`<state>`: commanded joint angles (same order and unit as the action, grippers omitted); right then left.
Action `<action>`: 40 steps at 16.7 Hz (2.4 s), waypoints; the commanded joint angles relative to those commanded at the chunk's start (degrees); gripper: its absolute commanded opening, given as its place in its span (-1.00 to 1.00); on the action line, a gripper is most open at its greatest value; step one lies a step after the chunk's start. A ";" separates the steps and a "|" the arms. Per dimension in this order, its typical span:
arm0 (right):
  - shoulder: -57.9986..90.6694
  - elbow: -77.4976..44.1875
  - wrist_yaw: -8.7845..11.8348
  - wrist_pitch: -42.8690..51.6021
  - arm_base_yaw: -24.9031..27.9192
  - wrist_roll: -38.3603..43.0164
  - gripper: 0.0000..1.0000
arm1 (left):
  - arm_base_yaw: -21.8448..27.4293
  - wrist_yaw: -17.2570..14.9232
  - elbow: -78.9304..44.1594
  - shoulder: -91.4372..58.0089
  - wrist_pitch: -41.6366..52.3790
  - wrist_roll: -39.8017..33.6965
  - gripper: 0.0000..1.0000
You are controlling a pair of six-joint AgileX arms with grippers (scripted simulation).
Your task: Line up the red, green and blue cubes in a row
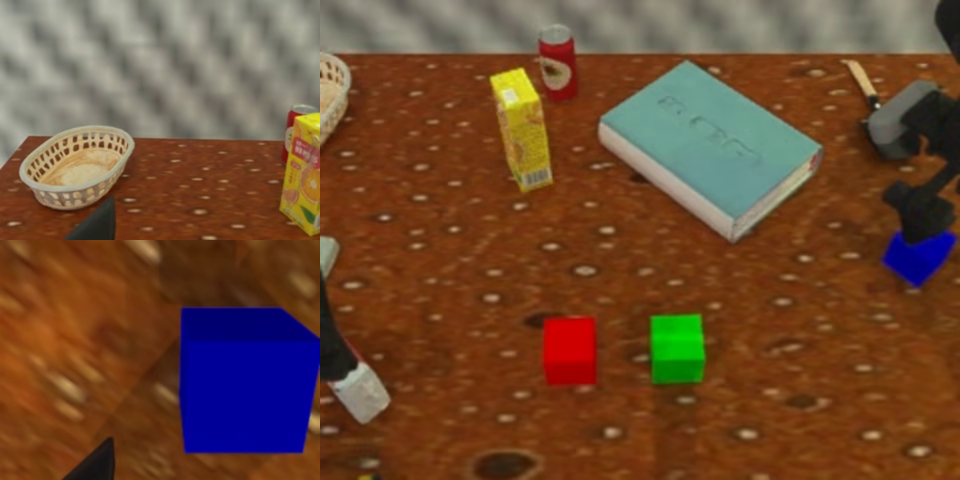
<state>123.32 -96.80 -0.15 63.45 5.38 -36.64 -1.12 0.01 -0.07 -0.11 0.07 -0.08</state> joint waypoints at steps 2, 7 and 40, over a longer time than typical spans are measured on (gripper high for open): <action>0.07 -0.09 0.00 0.04 0.00 -0.03 1.00 | -0.03 -0.01 0.07 0.11 -0.07 0.08 1.00; 0.43 0.70 -0.01 -1.02 -0.18 -0.08 1.00 | -0.03 -0.01 0.07 0.11 -0.07 0.08 1.00; 6.38 8.80 -0.06 -15.14 0.08 0.13 -1.00 | -0.03 -0.01 0.07 0.11 -0.07 0.08 1.00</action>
<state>129.70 -88.01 -0.21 48.30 5.45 -36.52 -1.15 0.00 0.00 0.00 0.00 0.00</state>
